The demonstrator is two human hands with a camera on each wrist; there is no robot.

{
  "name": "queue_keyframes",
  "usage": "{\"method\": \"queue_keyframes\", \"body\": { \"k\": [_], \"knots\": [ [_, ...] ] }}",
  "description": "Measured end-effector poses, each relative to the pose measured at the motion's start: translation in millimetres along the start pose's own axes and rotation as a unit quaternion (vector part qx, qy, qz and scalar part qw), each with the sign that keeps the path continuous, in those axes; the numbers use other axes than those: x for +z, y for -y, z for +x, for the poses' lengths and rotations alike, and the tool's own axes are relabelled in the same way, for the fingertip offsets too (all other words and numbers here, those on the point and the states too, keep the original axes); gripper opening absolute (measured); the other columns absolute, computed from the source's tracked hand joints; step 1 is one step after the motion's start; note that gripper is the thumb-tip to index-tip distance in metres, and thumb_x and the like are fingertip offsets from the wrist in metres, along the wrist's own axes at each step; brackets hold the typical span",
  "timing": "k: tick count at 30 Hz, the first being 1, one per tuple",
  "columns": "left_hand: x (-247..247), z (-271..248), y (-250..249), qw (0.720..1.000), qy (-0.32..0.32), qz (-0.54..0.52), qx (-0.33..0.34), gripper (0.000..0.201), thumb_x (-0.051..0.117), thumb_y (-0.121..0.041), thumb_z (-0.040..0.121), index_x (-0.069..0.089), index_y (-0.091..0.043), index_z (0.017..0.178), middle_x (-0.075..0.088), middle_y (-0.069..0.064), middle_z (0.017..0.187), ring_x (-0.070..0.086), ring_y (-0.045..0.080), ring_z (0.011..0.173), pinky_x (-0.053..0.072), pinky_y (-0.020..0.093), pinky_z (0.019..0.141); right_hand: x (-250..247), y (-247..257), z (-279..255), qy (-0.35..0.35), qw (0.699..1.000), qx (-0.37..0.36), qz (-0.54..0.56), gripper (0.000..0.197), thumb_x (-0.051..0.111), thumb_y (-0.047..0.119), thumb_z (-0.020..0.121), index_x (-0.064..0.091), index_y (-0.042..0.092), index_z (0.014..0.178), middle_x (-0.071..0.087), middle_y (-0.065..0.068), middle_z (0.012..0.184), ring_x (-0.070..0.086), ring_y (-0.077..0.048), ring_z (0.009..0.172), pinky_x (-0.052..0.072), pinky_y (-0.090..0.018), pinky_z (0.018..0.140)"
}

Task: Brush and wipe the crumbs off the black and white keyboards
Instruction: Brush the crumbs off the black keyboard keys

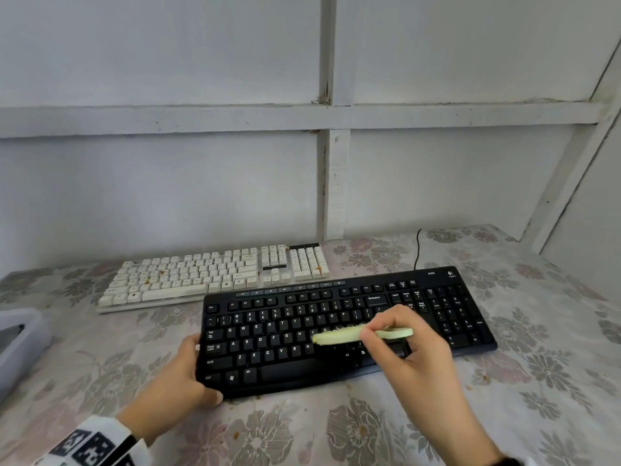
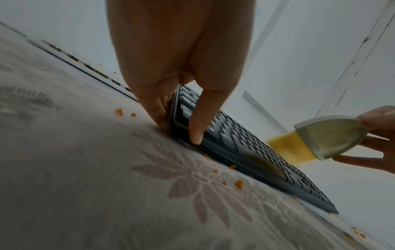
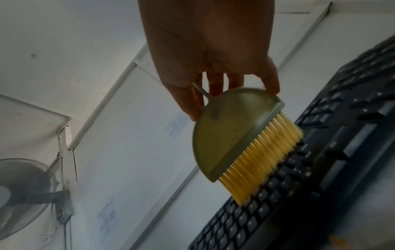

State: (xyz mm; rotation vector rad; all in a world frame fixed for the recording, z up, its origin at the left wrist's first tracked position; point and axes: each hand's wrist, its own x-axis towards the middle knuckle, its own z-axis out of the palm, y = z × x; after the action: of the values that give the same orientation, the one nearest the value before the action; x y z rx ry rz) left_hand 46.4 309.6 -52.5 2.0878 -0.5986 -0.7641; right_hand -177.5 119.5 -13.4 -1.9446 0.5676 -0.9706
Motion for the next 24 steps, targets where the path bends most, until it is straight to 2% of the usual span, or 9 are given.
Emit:
{"method": "queue_keyframes", "body": {
  "k": [5, 9, 11, 14, 17, 19, 21, 22, 24],
  "knots": [
    [-0.7, 0.5, 0.4, 1.0, 0.007, -0.005, -0.002, 0.083, 0.07, 0.007, 0.062, 0.029, -0.029, 0.125, 0.062, -0.002, 0.108, 0.06, 0.019, 0.1, 0.048, 0.043, 0.092, -28.1, -15.8, 6.3, -0.031, 0.999, 0.036, -0.003, 0.024, 0.068, 0.011, 0.083, 0.061, 0.031, 0.072, 0.061, 0.009, 0.07, 0.046, -0.005, 0.053, 0.032, -0.013, 0.048],
    [-0.2, 0.9, 0.8, 1.0, 0.005, -0.004, 0.0, 0.082, 0.069, 0.01, 0.064, 0.029, -0.028, 0.125, 0.062, -0.001, 0.107, 0.06, 0.018, 0.099, 0.049, 0.039, 0.088, -43.7, -16.2, 10.9, -0.039, 0.998, 0.044, 0.017, 0.019, 0.067, 0.012, 0.084, 0.061, 0.026, 0.073, 0.06, 0.005, 0.068, 0.044, -0.009, 0.052, 0.032, -0.015, 0.049],
    [0.7, 0.3, -0.2, 1.0, 0.005, -0.004, 0.0, 0.08, 0.068, 0.012, 0.067, 0.029, -0.028, 0.125, 0.061, -0.003, 0.107, 0.059, 0.016, 0.099, 0.048, 0.035, 0.085, -45.0, -18.2, 9.1, -0.02, 0.999, 0.047, 0.014, 0.02, 0.067, 0.011, 0.084, 0.061, 0.026, 0.072, 0.059, 0.004, 0.068, 0.045, -0.02, 0.056, 0.033, -0.019, 0.051],
    [0.9, 0.9, -0.5, 1.0, 0.007, -0.009, -0.001, 0.079, 0.067, 0.013, 0.069, 0.028, -0.026, 0.126, 0.059, -0.005, 0.11, 0.058, 0.014, 0.1, 0.046, 0.032, 0.082, -57.0, -28.8, 12.5, -0.049, 0.998, 0.043, -0.022, 0.021, 0.067, 0.011, 0.084, 0.06, 0.028, 0.074, 0.059, 0.007, 0.068, 0.047, -0.009, 0.056, 0.034, -0.014, 0.05],
    [1.0, 1.5, -0.1, 1.0, 0.005, -0.01, -0.002, 0.078, 0.067, 0.014, 0.068, 0.029, -0.026, 0.125, 0.059, -0.004, 0.11, 0.057, 0.015, 0.101, 0.046, 0.033, 0.084, -70.6, -33.0, 15.0, -0.071, 0.996, 0.049, -0.016, 0.017, 0.066, 0.012, 0.085, 0.061, 0.027, 0.079, 0.06, 0.005, 0.071, 0.047, -0.007, 0.055, 0.034, -0.014, 0.048],
    [1.3, 2.8, 1.6, 1.0, 0.002, -0.013, -0.003, 0.079, 0.067, 0.015, 0.068, 0.03, -0.025, 0.125, 0.059, -0.003, 0.11, 0.057, 0.016, 0.102, 0.046, 0.033, 0.084, -75.2, -30.4, 14.9, -0.043, 0.998, 0.048, 0.021, 0.008, 0.071, 0.023, 0.081, 0.063, 0.025, 0.08, 0.061, 0.004, 0.075, 0.05, -0.008, 0.061, 0.038, -0.016, 0.054],
    [1.3, 3.7, 2.9, 1.0, 0.0, -0.015, -0.001, 0.079, 0.066, 0.015, 0.068, 0.031, -0.024, 0.126, 0.059, -0.003, 0.111, 0.057, 0.016, 0.102, 0.046, 0.031, 0.081, -82.2, -37.3, 14.4, -0.029, 0.998, 0.046, 0.021, 0.037, 0.072, 0.056, 0.067, 0.064, 0.023, 0.08, 0.063, -0.001, 0.078, 0.054, -0.014, 0.067, 0.041, -0.015, 0.059],
    [1.1, 4.1, 3.2, 1.0, 0.001, -0.016, -0.001, 0.079, 0.067, 0.015, 0.068, 0.03, -0.024, 0.126, 0.059, -0.003, 0.111, 0.057, 0.015, 0.102, 0.046, 0.031, 0.081, -87.4, -42.7, 15.8, -0.046, 0.998, 0.046, 0.005, 0.045, 0.07, 0.063, 0.061, 0.065, 0.023, 0.08, 0.063, -0.002, 0.078, 0.055, -0.016, 0.068, 0.041, -0.013, 0.059],
    [1.0, 4.7, 3.6, 1.0, 0.0, -0.015, -0.002, 0.078, 0.067, 0.015, 0.068, 0.03, -0.025, 0.125, 0.059, -0.003, 0.11, 0.057, 0.014, 0.101, 0.046, 0.03, 0.08, -101.2, -50.8, 21.1, -0.091, 0.994, 0.048, -0.033, 0.023, 0.07, 0.046, 0.07, 0.063, 0.027, 0.08, 0.063, 0.002, 0.075, 0.055, -0.02, 0.067, 0.038, -0.011, 0.055]
  ]
}}
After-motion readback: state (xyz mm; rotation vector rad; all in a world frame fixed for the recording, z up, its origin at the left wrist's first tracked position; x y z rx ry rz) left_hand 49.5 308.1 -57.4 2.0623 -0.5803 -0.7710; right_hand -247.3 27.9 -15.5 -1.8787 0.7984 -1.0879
